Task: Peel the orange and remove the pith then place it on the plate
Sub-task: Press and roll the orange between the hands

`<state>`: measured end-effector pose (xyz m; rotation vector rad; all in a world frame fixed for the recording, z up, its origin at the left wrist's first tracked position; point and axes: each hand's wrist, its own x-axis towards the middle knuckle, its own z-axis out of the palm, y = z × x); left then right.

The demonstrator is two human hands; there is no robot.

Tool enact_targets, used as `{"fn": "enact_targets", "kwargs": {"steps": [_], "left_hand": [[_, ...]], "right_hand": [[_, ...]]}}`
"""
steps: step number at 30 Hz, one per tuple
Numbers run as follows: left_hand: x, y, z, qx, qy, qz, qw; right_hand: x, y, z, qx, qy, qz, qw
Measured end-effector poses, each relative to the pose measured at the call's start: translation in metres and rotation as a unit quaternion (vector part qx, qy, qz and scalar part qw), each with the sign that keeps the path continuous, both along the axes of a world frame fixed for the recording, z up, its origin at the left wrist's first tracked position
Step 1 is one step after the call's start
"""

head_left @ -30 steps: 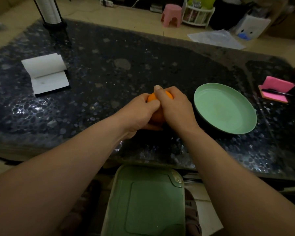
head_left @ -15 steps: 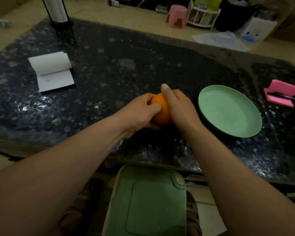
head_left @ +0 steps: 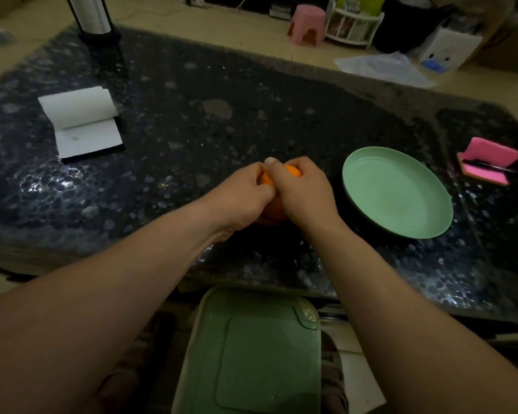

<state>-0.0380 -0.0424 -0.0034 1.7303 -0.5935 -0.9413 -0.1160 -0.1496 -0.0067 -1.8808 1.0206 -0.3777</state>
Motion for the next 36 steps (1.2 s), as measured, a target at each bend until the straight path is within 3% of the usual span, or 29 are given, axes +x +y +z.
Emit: {"fn": "enact_targets", "kwargs": {"steps": [6, 12, 17, 27, 36], "left_hand": [[0.003, -0.001, 0.003, 0.009, -0.018, 0.005, 1.000], [0.011, 0.003, 0.002, 0.001, 0.055, -0.064, 0.996], [0.017, 0.009, 0.003, -0.024, 0.091, -0.071, 0.993], [0.022, 0.012, 0.005, -0.035, 0.110, -0.034, 0.993], [0.017, 0.009, 0.002, -0.016, 0.061, -0.002, 0.998]], "right_hand": [[0.007, 0.000, -0.004, 0.021, -0.005, -0.016, 1.000], [0.004, -0.019, -0.001, 0.194, -0.011, -0.042, 0.980], [0.000, -0.018, 0.000, 0.225, -0.044, -0.042, 0.973], [-0.002, -0.012, 0.005, 0.178, -0.062, -0.020, 0.982], [0.002, -0.005, 0.004, 0.116, -0.055, -0.015, 0.992]]}}
